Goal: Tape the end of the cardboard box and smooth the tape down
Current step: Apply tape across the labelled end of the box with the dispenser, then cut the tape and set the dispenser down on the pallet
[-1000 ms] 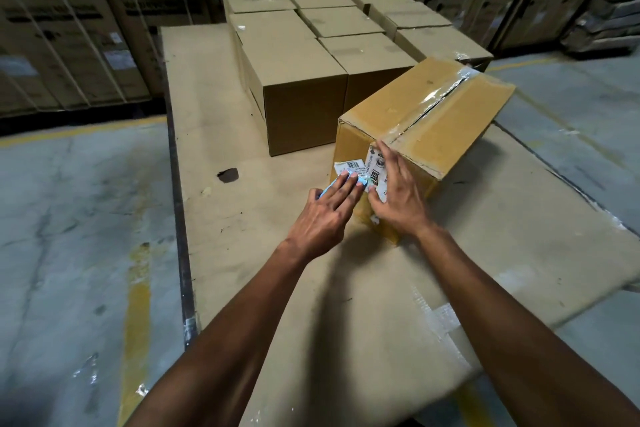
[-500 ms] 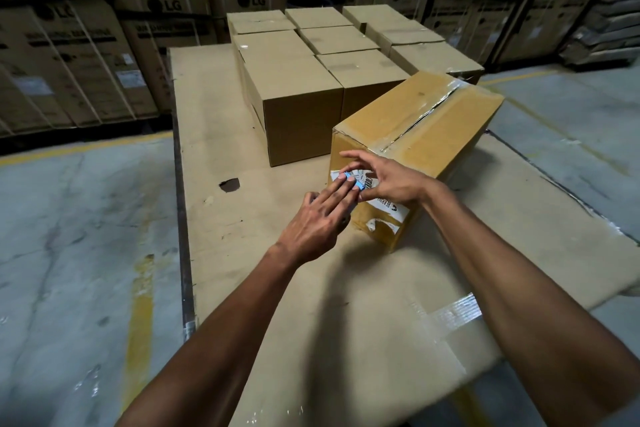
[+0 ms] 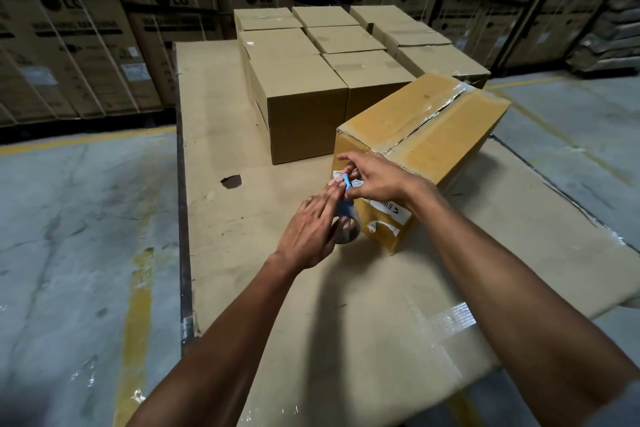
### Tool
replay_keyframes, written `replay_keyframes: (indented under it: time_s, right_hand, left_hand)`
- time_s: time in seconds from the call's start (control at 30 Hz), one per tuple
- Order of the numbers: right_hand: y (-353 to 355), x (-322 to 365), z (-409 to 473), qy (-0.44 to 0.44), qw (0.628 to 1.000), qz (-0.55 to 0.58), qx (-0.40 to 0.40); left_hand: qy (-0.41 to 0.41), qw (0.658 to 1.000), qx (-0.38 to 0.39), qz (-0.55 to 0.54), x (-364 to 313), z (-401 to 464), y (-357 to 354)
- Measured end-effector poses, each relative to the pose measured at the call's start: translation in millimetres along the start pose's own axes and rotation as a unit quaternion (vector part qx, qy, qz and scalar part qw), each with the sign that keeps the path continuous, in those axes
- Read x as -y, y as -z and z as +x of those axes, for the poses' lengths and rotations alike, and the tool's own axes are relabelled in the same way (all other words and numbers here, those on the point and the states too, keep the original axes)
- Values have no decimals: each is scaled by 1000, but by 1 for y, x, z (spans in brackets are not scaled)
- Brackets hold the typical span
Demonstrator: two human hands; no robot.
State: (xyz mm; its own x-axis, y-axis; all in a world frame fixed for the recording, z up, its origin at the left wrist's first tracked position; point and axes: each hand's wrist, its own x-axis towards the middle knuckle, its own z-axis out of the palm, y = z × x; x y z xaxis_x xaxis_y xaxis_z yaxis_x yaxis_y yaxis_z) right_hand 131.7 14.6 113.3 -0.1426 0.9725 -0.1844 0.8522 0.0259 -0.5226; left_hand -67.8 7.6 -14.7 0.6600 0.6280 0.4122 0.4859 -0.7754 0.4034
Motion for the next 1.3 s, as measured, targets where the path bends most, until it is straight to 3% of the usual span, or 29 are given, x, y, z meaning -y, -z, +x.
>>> replay_keyframes:
  time_s: [0.23, 0.47, 0.63, 0.87, 1.03, 1.3]
  right_hand:
    - [-17, 9, 30, -68, 991, -86, -77]
    - [-42, 2, 45, -177, 983, 23, -48]
    - [-79, -13, 65, -290, 926, 241, 1]
    - [-125, -28, 82, -344, 845, 390, 123]
    - [-153, -31, 114, -365, 806, 436, 163]
    - [-176, -27, 154, -382, 793, 437, 184]
  left_hand:
    - [84, 996, -19, 36, 0, -13, -10]
    - [68, 996, -5, 64, 30, -34, -12]
    - [85, 991, 53, 89, 59, -57, -14]
    - [127, 979, 110, 114, 93, -66, -2]
    - [139, 967, 144, 155, 123, -65, 6]
    - [166, 950, 178, 195, 158, -58, -5]
